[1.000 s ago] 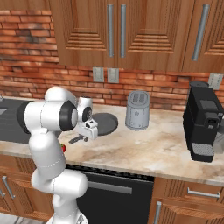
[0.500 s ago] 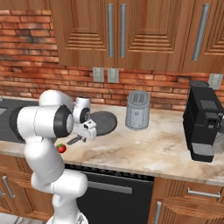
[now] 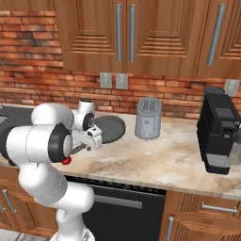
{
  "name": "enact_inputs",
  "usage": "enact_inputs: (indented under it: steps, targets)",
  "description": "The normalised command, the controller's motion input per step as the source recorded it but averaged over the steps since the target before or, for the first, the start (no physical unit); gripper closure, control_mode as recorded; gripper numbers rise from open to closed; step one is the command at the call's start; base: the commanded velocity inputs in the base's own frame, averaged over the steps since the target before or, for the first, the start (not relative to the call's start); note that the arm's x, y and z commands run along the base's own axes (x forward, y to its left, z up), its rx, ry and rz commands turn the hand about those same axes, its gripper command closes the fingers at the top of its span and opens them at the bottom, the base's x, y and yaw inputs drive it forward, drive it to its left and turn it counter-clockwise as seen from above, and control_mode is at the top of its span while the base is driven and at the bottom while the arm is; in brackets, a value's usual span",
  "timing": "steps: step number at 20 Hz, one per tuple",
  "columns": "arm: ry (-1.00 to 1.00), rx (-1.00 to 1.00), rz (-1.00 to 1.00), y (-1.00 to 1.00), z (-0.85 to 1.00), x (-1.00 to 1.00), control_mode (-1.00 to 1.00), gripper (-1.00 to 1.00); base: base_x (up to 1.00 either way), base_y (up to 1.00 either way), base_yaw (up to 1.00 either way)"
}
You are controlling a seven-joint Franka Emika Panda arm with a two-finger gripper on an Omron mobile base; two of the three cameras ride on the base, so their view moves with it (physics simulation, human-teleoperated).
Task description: Place the pan on the rear left burner on the stove. Then place the tomato and the onion in the pan and turn on the rear left burner.
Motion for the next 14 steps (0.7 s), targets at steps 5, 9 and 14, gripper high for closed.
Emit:
enact_inputs:
  steps: [5,9,14]
  targets:
    - [0.11,0.0,0.0,0.0,0.48,-0.14,-1.0,1.0,0.0,0.0,0.0]
    - [0.14,0.0,0.0,0.0,0.44,-0.2,-1.0,1.0,0.0,0.0,0.0]
    - [0.08,0.0,0.0,0.0,0.32,-0.39,-1.0,1.0,0.0,0.0,0.0]
